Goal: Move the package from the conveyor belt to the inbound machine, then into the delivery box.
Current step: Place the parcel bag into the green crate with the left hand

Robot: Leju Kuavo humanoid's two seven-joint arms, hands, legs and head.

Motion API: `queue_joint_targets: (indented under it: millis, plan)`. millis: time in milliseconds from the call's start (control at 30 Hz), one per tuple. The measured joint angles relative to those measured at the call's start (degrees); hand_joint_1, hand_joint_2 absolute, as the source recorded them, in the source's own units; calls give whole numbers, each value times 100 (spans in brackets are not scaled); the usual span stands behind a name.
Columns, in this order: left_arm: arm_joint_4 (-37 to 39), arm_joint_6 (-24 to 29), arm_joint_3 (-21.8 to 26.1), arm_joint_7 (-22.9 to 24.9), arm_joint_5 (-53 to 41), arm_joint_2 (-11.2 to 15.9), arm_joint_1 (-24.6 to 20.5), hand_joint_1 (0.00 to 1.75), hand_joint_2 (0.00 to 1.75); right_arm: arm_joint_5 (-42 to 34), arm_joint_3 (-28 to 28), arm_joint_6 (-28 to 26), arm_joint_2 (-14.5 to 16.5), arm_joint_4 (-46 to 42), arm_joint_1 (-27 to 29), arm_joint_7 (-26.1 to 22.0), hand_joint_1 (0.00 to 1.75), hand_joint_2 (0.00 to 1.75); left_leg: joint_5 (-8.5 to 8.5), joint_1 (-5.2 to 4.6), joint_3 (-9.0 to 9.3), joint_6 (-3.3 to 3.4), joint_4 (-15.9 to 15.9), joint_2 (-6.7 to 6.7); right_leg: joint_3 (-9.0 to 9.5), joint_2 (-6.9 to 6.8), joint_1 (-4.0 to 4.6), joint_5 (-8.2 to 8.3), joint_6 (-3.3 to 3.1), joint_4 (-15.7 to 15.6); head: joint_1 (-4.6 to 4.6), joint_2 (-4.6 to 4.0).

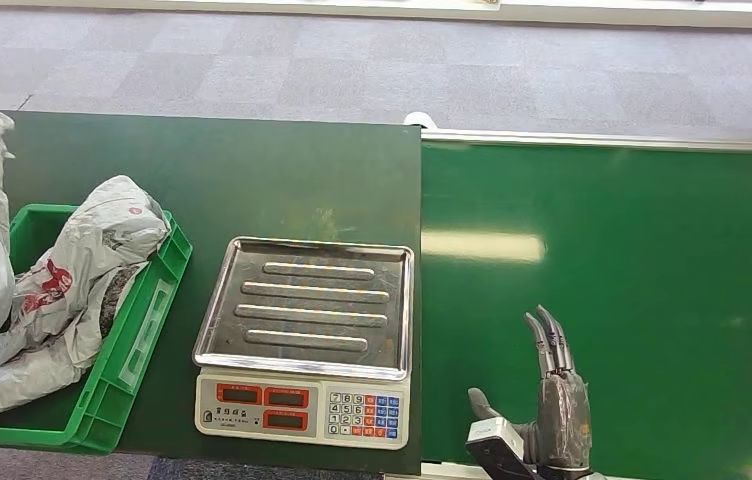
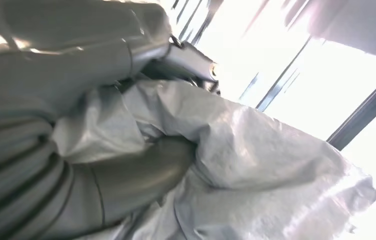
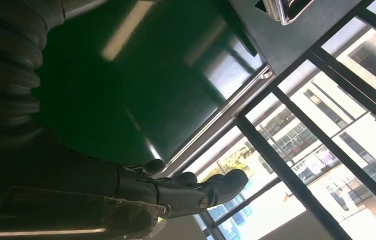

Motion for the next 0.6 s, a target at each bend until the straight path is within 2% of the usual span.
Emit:
queue_joint_targets:
  millis: [167,267,300,333,433,467,600]
  plan:
    - [1181,-1981,151,-367,1144,285,-270,161,175,7,-3,66,-1,-45,0,14,0,175,1,0,-1,-1,0,5,0,2,0,1,0,1,0,0]
    - [1562,-2451,175,-499,1432,356,-325,165,175,-12,-5,112,-1,-67,-1,-1,0,175,-1,0,-2,-3,0,5,-1,5,0,1,0,2,0,0]
    - [1651,-2687,181,-552,1565,382,-334,159,175,-27,-6,140,-1,-72,-3,-17,0,175,-2,0,-2,-4,0,5,-1,5,0,0,0,2,0,0]
    - [1716,-2996,182,-624,1747,406,-326,131,175,-46,-7,181,-1,-76,-7,-38,0,175,-3,0,-3,-4,0,4,-1,5,0,0,0,2,0,0]
    - [1764,-3901,187,-842,2316,457,-186,14,175,-86,-15,335,4,-78,-44,-111,0,175,-3,0,-4,-5,0,4,-2,5,0,0,0,2,0,0]
    - [1744,-4057,189,-874,2432,464,-123,0,175,-90,-20,380,10,-78,-62,-131,0,175,-3,0,-4,-5,0,4,-3,4,0,-1,0,2,0,0]
    - [1561,-4074,224,-780,2562,440,54,0,175,-61,-42,506,67,-78,-112,-156,0,175,-3,0,-3,-5,0,2,-2,3,0,-1,0,1,1,0]
